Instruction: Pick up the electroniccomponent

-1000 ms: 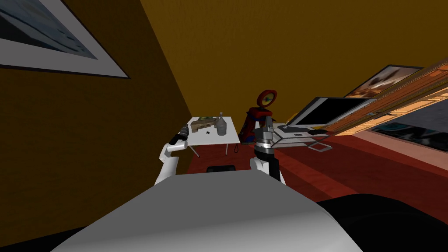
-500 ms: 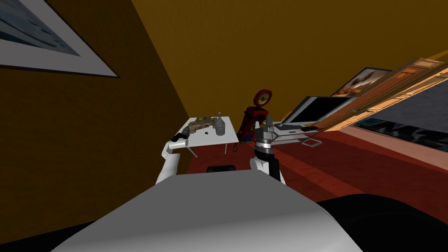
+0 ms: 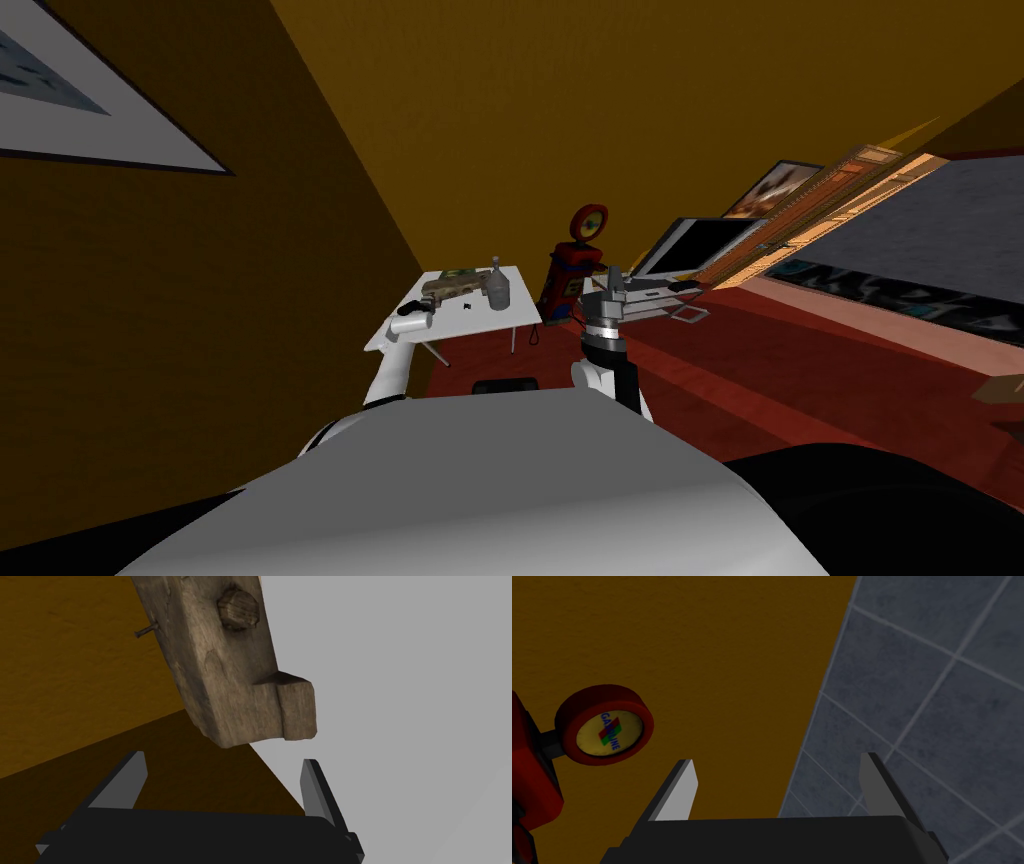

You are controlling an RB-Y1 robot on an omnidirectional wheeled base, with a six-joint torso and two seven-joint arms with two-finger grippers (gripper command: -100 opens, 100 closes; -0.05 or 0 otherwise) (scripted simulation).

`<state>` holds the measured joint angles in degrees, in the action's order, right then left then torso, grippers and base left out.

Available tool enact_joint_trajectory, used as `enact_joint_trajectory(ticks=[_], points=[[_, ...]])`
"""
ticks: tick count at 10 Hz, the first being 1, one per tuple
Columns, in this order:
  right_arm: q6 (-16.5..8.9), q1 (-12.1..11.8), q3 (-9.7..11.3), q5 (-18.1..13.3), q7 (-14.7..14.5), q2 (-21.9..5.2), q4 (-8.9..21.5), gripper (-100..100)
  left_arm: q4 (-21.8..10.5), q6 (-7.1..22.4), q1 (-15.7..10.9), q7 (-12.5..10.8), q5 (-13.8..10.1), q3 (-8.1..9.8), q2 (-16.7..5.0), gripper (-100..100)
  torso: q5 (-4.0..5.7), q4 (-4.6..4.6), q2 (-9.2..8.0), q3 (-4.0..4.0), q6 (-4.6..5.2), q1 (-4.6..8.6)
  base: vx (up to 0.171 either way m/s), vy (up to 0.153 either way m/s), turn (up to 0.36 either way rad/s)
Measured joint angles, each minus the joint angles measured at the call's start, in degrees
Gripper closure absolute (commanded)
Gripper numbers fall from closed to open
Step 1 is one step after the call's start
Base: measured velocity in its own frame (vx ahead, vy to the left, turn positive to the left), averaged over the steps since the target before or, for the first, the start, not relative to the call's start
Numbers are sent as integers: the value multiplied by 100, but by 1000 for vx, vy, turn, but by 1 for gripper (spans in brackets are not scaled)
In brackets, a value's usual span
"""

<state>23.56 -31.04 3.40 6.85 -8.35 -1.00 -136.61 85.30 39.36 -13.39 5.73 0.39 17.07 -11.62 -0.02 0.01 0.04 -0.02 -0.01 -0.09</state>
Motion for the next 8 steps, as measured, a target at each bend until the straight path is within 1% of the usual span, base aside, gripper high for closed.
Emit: enact_joint_trajectory(ticks=[1, 2, 3, 8], points=[[0, -1, 0, 0, 0, 0, 0, 0, -103, 154, -57, -18, -5, 15, -16, -100, 0, 0, 1, 0, -5, -1, 11, 29, -151], [0, 0, 0, 0, 0, 0, 0, 0, -266, 317, -196, -44, -5, 46, -53, -100, 0, 1, 5, -2, -1, -1, 6, 28, -121], [0, -1, 0, 0, 0, 0, 0, 0, -378, 478, -267, -62, -7, 62, -71, -100, 0, 1, 3, -2, -5, 0, 3, 33, -198], [0, 0, 0, 0, 0, 0, 0, 0, -1172, 1208, -822, -208, 58, 163, -158, -100, 0, 1, 5, -3, -1, 2, 6, 29, -133]])
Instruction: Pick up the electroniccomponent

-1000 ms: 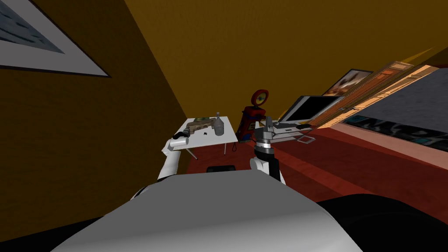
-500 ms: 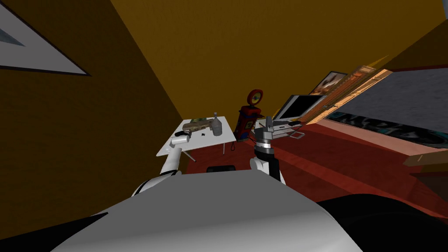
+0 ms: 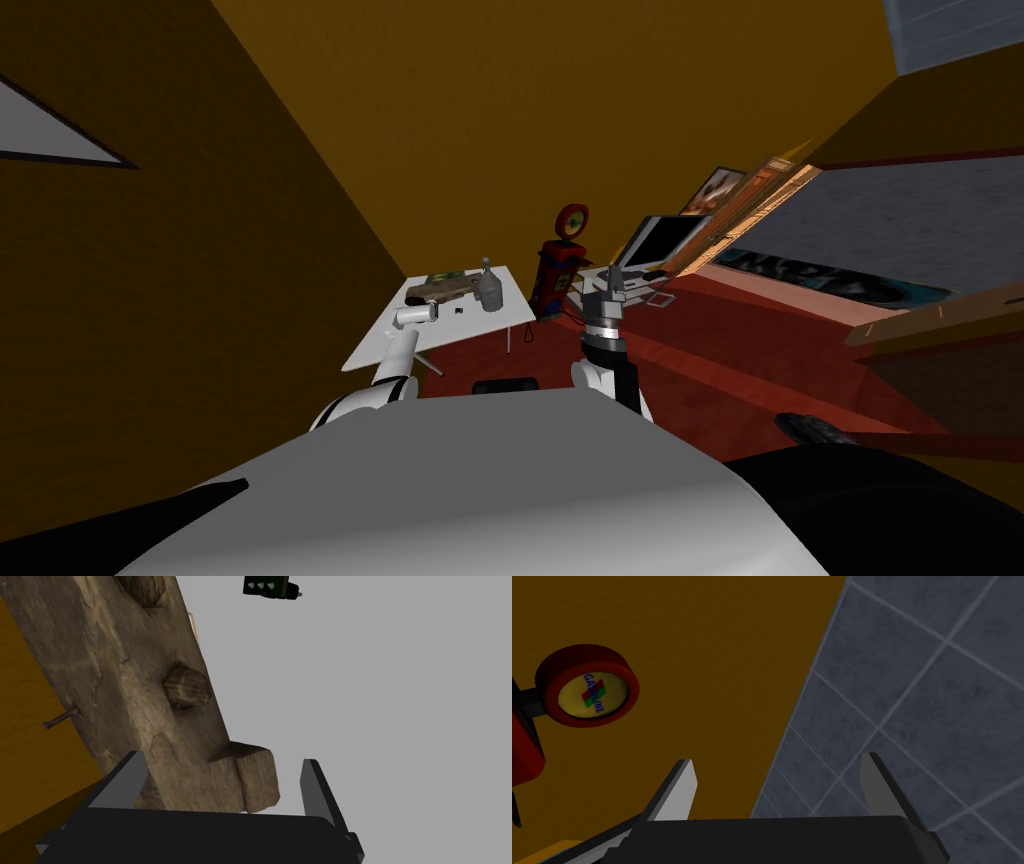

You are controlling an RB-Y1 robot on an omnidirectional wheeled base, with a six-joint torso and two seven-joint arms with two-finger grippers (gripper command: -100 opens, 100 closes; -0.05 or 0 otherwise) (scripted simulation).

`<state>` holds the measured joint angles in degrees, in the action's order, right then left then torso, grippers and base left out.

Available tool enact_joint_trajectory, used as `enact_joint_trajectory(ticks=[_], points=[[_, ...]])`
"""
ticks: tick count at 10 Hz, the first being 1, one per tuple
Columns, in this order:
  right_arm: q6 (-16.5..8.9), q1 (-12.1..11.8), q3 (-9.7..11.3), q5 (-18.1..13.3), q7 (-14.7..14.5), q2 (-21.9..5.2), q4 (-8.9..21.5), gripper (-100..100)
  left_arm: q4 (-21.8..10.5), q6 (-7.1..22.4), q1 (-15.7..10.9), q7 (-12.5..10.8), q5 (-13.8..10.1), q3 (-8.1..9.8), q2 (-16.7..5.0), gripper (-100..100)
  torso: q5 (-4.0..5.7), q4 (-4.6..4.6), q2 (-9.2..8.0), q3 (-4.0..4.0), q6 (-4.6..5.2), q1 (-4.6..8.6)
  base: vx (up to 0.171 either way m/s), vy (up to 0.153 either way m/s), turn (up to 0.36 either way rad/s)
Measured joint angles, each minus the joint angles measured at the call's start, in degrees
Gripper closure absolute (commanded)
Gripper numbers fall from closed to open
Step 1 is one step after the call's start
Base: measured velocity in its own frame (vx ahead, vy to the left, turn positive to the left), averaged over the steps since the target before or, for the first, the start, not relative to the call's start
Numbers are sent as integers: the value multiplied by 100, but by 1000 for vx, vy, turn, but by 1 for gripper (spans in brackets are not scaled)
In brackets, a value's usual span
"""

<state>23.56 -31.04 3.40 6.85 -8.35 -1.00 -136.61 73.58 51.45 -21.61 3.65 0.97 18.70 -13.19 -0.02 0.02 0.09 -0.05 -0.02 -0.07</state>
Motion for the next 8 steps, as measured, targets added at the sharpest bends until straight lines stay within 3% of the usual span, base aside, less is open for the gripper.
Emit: enact_joint_trajectory(ticks=[8], points=[[0, 0, 0, 0, 0, 0, 0, 0, -894, 1109, -624, -227, 74, 101, -91, -100, 0, 0, 1, 0, -3, 0, 8, 32, -153]])
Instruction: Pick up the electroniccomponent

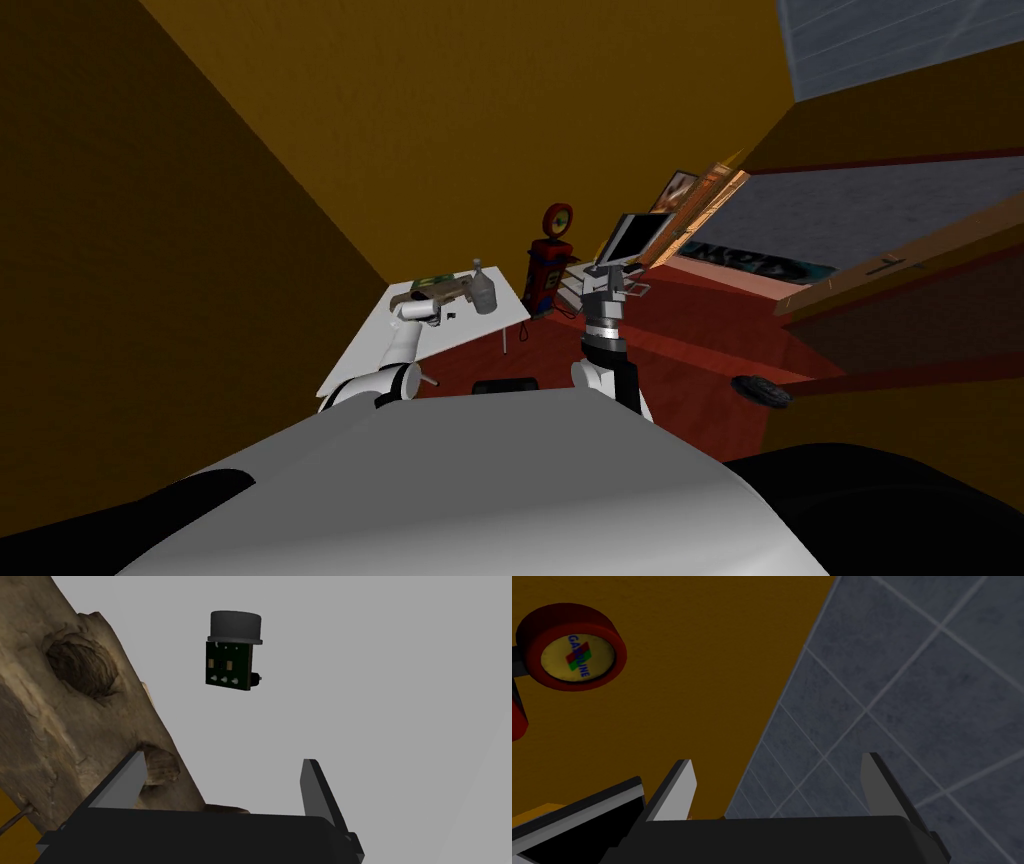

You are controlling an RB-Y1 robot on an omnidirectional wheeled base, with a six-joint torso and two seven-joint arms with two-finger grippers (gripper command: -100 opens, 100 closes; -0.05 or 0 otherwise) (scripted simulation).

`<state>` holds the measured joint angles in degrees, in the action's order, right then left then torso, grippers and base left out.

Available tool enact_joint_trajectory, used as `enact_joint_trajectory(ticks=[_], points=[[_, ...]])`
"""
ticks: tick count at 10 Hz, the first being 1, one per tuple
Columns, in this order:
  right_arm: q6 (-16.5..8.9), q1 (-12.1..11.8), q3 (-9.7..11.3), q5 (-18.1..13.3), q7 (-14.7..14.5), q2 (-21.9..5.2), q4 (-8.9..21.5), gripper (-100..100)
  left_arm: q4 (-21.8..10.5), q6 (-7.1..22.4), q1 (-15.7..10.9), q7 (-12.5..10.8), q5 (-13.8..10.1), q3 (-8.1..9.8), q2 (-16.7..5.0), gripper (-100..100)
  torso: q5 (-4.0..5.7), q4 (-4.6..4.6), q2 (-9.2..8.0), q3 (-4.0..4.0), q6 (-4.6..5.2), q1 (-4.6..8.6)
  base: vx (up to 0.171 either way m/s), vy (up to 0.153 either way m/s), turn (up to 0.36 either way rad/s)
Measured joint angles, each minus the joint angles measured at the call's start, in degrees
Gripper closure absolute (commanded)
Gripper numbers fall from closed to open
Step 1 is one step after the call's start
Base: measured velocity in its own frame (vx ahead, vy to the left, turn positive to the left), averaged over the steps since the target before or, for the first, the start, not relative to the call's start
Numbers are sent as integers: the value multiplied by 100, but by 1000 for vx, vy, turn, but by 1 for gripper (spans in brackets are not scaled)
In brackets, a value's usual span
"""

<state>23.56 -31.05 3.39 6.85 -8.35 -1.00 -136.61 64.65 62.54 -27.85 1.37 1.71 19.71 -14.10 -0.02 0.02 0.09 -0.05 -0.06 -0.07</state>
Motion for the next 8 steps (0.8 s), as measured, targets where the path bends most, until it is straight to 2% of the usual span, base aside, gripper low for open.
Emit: enact_joint_trajectory(ticks=[6, 8], points=[[0, 0, 0, 0, 0, 0, 0, 0, -926, 882, -563, -231, 46, 72, -143, -100, -2, 2, 7, -4, -2, -6, 21, 41, -162], [0, -1, -1, 0, 0, 0, 0, 0, -1193, 1094, -696, -286, 50, 89, -197, -100, -2, 3, 10, -6, -5, -7, 42, 51, -93]])
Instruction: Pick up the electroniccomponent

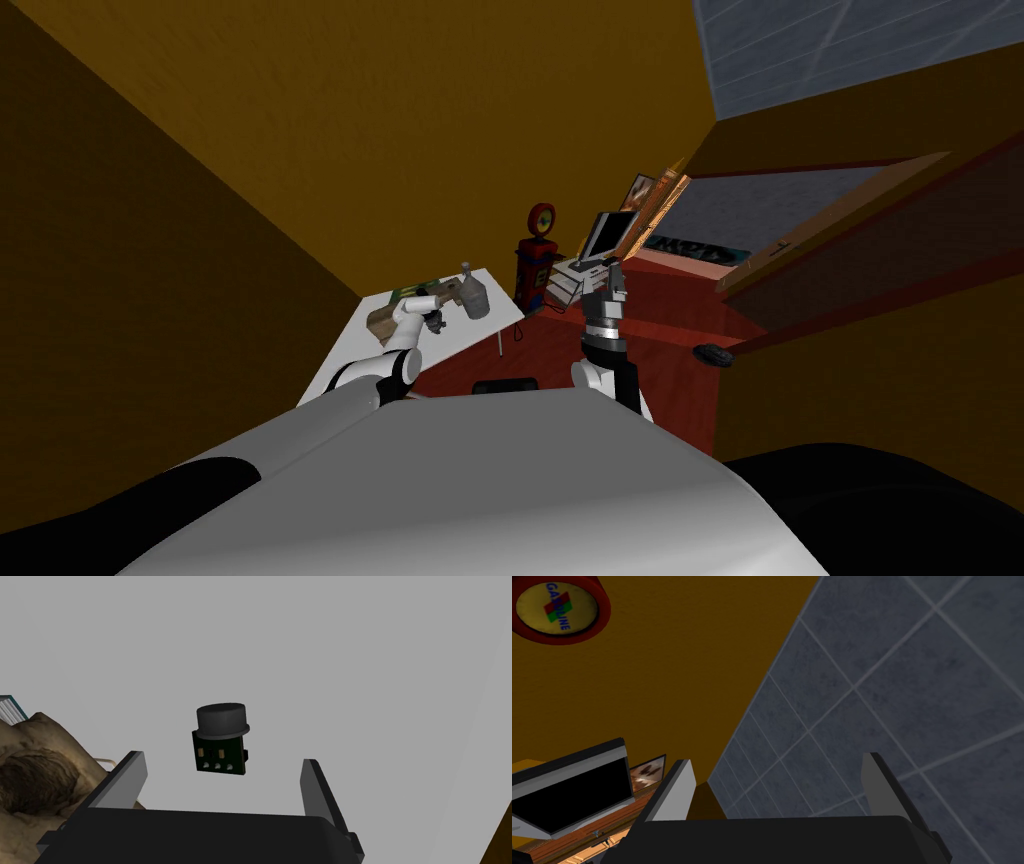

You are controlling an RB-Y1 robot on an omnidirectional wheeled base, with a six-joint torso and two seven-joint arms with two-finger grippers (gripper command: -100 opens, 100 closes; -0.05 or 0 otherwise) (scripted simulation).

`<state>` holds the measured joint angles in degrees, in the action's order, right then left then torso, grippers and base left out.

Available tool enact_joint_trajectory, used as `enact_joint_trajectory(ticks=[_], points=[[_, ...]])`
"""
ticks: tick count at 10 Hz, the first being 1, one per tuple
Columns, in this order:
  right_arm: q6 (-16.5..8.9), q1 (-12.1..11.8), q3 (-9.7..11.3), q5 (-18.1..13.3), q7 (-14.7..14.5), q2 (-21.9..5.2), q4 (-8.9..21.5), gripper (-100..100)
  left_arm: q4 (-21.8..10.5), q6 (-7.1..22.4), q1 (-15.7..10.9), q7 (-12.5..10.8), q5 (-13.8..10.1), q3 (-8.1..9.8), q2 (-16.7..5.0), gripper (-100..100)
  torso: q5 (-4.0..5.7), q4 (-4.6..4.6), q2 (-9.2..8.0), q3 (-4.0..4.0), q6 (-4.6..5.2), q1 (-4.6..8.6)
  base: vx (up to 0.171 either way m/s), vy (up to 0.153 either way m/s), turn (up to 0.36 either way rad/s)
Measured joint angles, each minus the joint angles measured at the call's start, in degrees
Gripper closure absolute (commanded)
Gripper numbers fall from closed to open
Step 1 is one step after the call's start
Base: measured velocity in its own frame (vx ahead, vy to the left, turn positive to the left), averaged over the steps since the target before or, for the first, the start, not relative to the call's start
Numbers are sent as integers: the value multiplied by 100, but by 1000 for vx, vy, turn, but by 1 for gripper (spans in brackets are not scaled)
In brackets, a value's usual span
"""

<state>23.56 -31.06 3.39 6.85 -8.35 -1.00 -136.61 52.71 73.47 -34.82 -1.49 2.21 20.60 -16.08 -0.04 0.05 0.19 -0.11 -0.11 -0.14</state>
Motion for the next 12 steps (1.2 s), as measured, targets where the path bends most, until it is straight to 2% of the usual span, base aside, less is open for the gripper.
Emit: enact_joint_trajectory(ticks=[1, 2, 3, 7, 8, 12], points=[[0, 0, 0, 0, 0, 0, 0, 0, -125, 75, -61, -41, 15, -2, -9, -100, 0, 1, 6, -3, 1, -3, 28, 30, -28], [0, 0, 0, 0, 0, 0, 0, 0, -140, 90, -69, -51, 17, -3, -10, 0, 1, 1, 0, -1, -2, 5, 4, 5, 5], [0, 0, 0, 0, 0, 0, 0, 0, -138, 89, -68, -50, 17, -3, -11, -100, 3, -1, -7, 4, -1, 13, 30, 5, 35], [0, 0, 0, 0, 0, 0, 0, 0, -323, -251, 65, -9, -37, -62, 25, -100, 4, 1, 3, -2, -1, 17, 37, -4, 29], [0, 0, 0, 0, 0, 0, 0, 0, -330, -274, 70, -6, -39, -64, 26, 100, 4, -1, -3, 2, 0, 17, 0, 0, 0], [0, 0, 0, 0, 0, 1, 0, 0, -325, -278, 65, -7, -38, -63, 22, 100, 2, 1, -9, 4, -1, 17, 0, 0, 0]])
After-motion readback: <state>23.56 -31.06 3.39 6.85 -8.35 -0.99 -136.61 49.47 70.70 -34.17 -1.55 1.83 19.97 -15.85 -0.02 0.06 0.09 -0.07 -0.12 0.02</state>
